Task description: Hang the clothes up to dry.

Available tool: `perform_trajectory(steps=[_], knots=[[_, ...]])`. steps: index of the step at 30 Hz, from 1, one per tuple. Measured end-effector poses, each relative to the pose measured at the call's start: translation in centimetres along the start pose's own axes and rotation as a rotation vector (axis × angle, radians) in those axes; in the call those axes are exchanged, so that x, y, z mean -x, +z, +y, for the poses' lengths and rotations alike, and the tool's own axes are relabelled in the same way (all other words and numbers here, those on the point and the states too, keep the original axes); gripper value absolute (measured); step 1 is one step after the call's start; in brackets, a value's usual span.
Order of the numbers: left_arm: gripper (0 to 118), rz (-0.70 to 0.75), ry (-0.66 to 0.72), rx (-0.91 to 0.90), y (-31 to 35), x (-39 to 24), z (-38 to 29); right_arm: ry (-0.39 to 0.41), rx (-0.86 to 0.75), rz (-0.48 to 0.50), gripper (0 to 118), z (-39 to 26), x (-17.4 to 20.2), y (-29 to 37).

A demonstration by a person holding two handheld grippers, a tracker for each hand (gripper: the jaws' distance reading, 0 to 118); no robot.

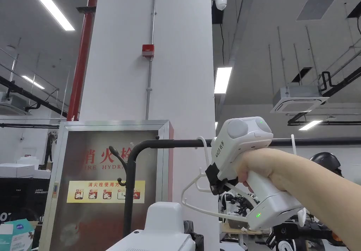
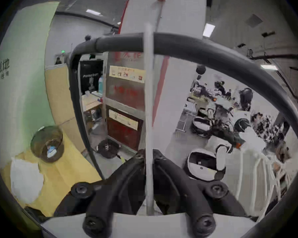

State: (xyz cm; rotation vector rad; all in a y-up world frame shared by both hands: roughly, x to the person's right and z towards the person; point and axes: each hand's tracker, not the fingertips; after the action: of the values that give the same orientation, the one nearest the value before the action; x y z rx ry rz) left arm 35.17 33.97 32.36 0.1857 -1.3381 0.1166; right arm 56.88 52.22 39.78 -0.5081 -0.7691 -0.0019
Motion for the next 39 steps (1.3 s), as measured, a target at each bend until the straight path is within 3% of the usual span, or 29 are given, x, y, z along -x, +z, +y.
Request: perform_trajectory(steps=[3,8,9,10,11,15,18,19,22,24,25,27,29,31,39], knots=[[0,0.016,-0.015,-0.012,0.1,0.2,0.2,0.033,-0.003,0.045,4,-0.1,-0.1,0.4],[0,0.022,-0.014,-0.016,0.3,0.6,0.6,0.022,-0.050,0.017,4,-0.1,0.0,0.8],[0,0.025,-0.014,-0.018,0.5,0.7,0.6,-0.022,-0.090,0.010,4,-0.1,-0.4,1.5],[0,0.028,-0.011,-0.019,0.5,0.8,0.7,-0.005,-0.077,0.056,4,-0.1,-0.7,2.0],[0,0.027,-0.004,-0.017,0.6,1.0,0.8,-0.038,-0.105,0.049,4,-0.1,-1.0,3.0],[0,0.031,0.008,-0.019,0.8,1.3,1.0,0.002,-0.149,0.069,4,-0.5,-1.4,6.2],[0,0.033,0.013,-0.016,1.1,1.4,1.2,-0.040,-0.179,0.106,4,-1.6,-2.0,8.1],[0,0.028,0.016,-0.016,1.2,1.4,1.2,-0.017,-0.163,0.131,4,-2.1,-2.2,8.6],[0,0.027,0.015,-0.013,1.5,1.5,1.1,-0.007,-0.216,0.136,4,-4.9,-1.4,10.7],[0,0.026,0.012,-0.008,1.7,1.6,1.0,-0.038,-0.231,0.217,4,-6.8,-1.7,10.9],[0,0.024,0.012,-0.006,1.8,1.6,0.8,-0.089,-0.250,0.201,4,-8.1,-1.9,11.1],[0,0.020,0.009,0.002,2.0,1.7,0.6,-0.062,-0.262,0.246,4,-10.3,-1.8,11.3],[0,0.013,0.009,0.010,2.2,1.9,0.3,-0.106,-0.279,0.241,4,-12.6,-1.9,10.9],[0,0.010,0.007,0.024,2.3,2.2,-0.2,-0.077,-0.285,0.265,4,-15.8,-1.2,10.5],[0,-0.001,0.012,0.104,1.5,2.5,-2.7,-0.156,-0.235,0.335,4,-24.2,-1.6,4.7]])
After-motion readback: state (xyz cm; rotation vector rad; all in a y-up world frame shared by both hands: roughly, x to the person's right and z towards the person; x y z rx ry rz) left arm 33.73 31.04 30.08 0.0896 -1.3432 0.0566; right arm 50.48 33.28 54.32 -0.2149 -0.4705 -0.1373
